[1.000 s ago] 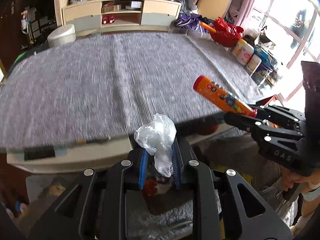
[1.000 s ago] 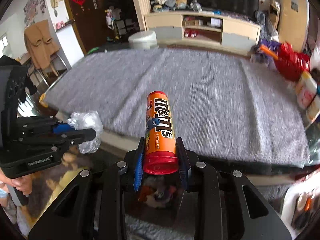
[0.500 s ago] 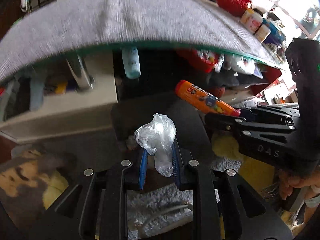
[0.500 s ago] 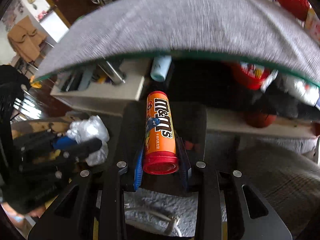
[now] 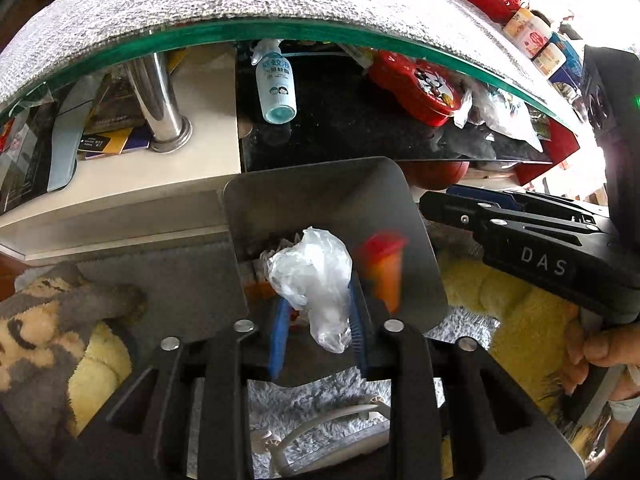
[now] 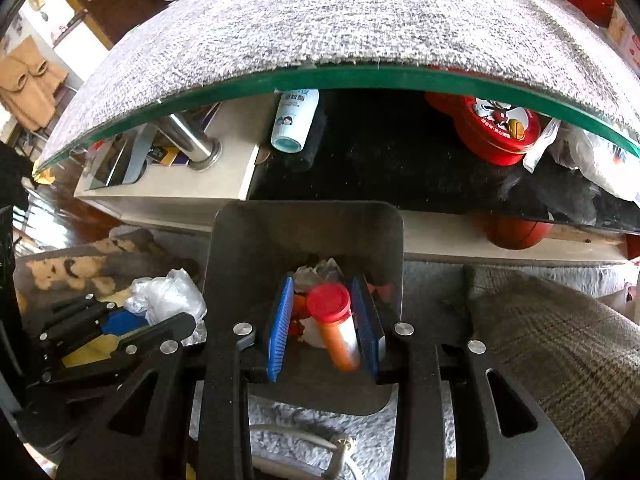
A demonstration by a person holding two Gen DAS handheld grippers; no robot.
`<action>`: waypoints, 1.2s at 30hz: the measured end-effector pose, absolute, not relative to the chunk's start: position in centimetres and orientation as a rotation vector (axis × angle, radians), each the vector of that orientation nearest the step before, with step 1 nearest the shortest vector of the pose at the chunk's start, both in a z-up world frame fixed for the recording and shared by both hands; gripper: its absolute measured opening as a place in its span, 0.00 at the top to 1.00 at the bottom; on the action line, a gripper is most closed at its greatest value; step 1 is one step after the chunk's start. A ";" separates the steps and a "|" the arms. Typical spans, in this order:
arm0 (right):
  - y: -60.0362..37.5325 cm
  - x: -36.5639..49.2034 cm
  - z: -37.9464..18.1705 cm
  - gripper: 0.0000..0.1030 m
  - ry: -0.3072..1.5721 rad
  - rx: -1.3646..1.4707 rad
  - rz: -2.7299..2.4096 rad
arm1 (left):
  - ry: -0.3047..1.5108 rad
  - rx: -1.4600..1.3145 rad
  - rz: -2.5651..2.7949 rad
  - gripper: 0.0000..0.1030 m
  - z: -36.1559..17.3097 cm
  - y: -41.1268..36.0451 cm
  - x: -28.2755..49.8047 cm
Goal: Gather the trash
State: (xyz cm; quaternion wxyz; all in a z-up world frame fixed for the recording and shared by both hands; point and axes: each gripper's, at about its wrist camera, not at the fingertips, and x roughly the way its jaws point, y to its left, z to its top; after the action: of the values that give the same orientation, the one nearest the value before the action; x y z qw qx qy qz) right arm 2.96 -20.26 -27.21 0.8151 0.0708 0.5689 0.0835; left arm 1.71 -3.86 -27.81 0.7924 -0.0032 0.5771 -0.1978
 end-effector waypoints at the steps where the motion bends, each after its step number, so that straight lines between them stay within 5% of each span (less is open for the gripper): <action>1: -20.4 3.0 -27.1 0.66 1.210 0.154 0.174 | 1.241 -0.008 -0.423 0.70 -27.7 -3.8 1.8; 7: -21.8 3.2 -25.1 0.33 1.142 0.164 0.131 | 1.198 -0.012 -0.394 0.30 -26.3 -2.9 2.0; 12: -22.9 3.0 -22.1 0.12 1.049 0.171 0.104 | 1.096 -0.012 -0.360 0.10 -22.9 -2.1 2.4; 15: -23.7 2.7 -19.6 0.04 0.981 0.176 0.088 | 1.014 0.005 -0.345 0.08 -20.1 -2.0 2.4; 29: -24.6 -1.0 -1.6 0.03 0.513 0.000 -0.059 | 0.533 0.048 -0.230 0.08 -2.1 -0.8 0.6; 36: -25.3 -3.8 1.4 0.03 0.386 0.049 -0.103 | 0.387 0.092 -0.171 0.08 2.7 -1.2 -2.0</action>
State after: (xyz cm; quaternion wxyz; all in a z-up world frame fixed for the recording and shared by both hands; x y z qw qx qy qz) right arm -3.80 -25.34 1.44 0.9798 0.0245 0.1918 -0.0511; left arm -2.04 -1.17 2.68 0.9766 0.0457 0.1920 -0.0849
